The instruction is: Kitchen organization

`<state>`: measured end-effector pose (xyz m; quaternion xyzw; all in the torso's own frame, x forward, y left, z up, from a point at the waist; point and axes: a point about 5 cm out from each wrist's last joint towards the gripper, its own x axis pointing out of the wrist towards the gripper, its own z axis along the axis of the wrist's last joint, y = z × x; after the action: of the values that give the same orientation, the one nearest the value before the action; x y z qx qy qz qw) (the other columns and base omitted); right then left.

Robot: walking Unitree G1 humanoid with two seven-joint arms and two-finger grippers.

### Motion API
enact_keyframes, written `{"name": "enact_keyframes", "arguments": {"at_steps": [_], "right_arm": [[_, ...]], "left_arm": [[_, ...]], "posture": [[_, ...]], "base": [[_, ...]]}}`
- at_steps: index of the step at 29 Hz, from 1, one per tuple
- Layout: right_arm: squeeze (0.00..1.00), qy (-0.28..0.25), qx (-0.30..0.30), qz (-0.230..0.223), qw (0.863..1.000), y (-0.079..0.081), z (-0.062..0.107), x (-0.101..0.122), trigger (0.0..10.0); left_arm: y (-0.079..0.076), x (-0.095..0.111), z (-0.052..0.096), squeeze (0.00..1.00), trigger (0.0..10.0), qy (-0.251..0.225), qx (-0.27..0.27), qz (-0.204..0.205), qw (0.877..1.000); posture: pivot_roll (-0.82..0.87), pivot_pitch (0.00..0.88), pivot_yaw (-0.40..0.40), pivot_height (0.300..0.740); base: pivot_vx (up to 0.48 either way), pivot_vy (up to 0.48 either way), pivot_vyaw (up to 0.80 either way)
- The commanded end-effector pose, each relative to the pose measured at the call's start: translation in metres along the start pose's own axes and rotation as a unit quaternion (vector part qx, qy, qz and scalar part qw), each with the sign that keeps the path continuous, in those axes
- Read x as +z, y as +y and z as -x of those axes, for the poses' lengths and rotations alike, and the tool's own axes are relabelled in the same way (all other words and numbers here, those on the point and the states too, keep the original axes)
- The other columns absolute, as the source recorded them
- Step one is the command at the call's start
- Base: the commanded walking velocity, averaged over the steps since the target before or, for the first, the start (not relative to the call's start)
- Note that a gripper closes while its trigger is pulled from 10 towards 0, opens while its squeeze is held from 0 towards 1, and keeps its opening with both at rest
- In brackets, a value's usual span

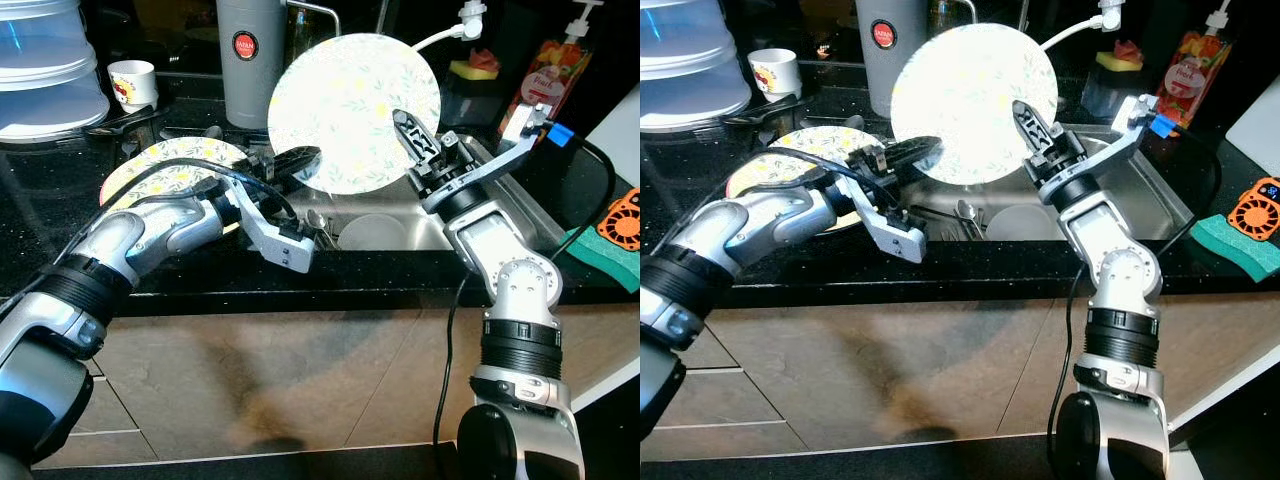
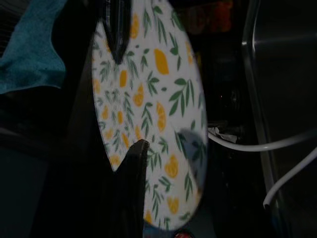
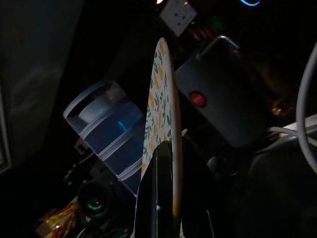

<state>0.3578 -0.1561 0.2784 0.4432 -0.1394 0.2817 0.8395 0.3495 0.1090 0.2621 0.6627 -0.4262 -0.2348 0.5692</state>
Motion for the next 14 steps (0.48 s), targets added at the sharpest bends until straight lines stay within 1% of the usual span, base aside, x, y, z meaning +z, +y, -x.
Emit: {"name": "enact_keyframes", "arguments": {"at_steps": [1, 3, 5, 6, 7, 8, 9, 10, 11, 12, 13, 14], "right_arm": [[0.00, -0.022, -0.033, 0.014, 0.999, -0.008, -0.002, 0.009, 0.0], [0.00, -0.019, -0.094, 0.031, 0.995, -0.025, -0.006, 0.011, 0.0], [0.00, -0.023, -0.137, 0.034, 0.990, -0.039, -0.008, 0.013, 0.0], [0.00, -0.023, -0.137, 0.034, 0.990, -0.039, -0.008, 0.013, 0.0], [0.00, -0.019, -0.159, 0.053, 0.986, -0.046, -0.009, 0.013, 10.0], [0.00, -0.016, -0.173, 0.068, 0.983, -0.051, -0.010, 0.013, 10.0], [0.00, -0.010, -0.203, 0.087, 0.975, -0.059, -0.010, 0.011, 10.0], [0.00, 0.010, -0.236, 0.124, 0.964, -0.068, -0.011, 0.005, 10.0], [0.00, 0.010, -0.236, 0.124, 0.964, -0.068, -0.011, 0.005, 10.0], [0.00, 0.027, -0.264, 0.152, 0.952, -0.074, -0.010, -0.001, 10.0], [0.00, 0.051, -0.285, 0.180, 0.940, -0.079, -0.010, -0.009, 10.0], [0.00, 0.068, -0.293, 0.200, 0.932, -0.081, -0.011, -0.015, 10.0]], "left_arm": [[0.000, 0.004, 0.007, 0.00, 10.0, -0.015, 0.005, 0.005, 1.000], [-0.003, 0.004, 0.018, 0.00, 10.0, -0.016, -0.015, 0.024, 0.999], [-0.006, 0.002, 0.027, 0.00, 10.0, -0.002, -0.033, 0.050, 0.998], [-0.006, 0.002, 0.027, 0.00, 10.0, -0.002, -0.033, 0.050, 0.998], [-0.008, 0.001, 0.032, 0.00, 10.0, 0.014, -0.042, 0.074, 0.996], [-0.010, -0.001, 0.035, 0.00, 10.0, 0.024, -0.048, 0.091, 0.994], [-0.010, -0.002, 0.037, 0.00, 10.0, 0.044, -0.047, 0.122, 0.990], [-0.007, -0.005, 0.036, 0.00, 10.0, 0.076, -0.027, 0.163, 0.983], [-0.007, -0.005, 0.036, 0.00, 10.0, 0.076, -0.027, 0.163, 0.983], [-0.002, -0.009, 0.034, 0.00, 10.0, 0.102, -0.002, 0.200, 0.974], [0.004, -0.015, 0.032, 0.00, 10.0, 0.137, 0.032, 0.241, 0.960], [0.010, -0.021, 0.031, 0.00, 10.0, 0.168, 0.064, 0.277, 0.944]], "posture": [[0.10, 0.000, -0.071, 0.740], [0.10, 0.000, -0.071, 0.740], [0.14, 0.000, -0.088, 0.740], [0.14, 0.000, -0.088, 0.740], [0.14, 0.000, -0.089, 0.740], [0.14, 0.000, -0.089, 0.740], [0.15, 0.000, -0.092, 0.740], [0.17, 0.000, -0.095, 0.740], [0.17, 0.000, -0.095, 0.740], [0.18, 0.000, -0.099, 0.740], [0.19, 0.000, -0.102, 0.740], [0.19, 0.000, -0.102, 0.740]], "base": [[0.000, 0.000, 0.00], [0.000, 0.000, 0.00], [0.000, 0.000, 0.00], [0.000, 0.000, 0.00], [0.000, 0.000, 0.00], [0.000, 0.000, 0.00], [0.000, 0.000, 0.00], [0.000, 0.000, 0.00], [0.000, 0.000, 0.00], [0.000, 0.000, 0.00], [0.000, 0.000, 0.00], [0.000, 0.000, 0.00]]}}
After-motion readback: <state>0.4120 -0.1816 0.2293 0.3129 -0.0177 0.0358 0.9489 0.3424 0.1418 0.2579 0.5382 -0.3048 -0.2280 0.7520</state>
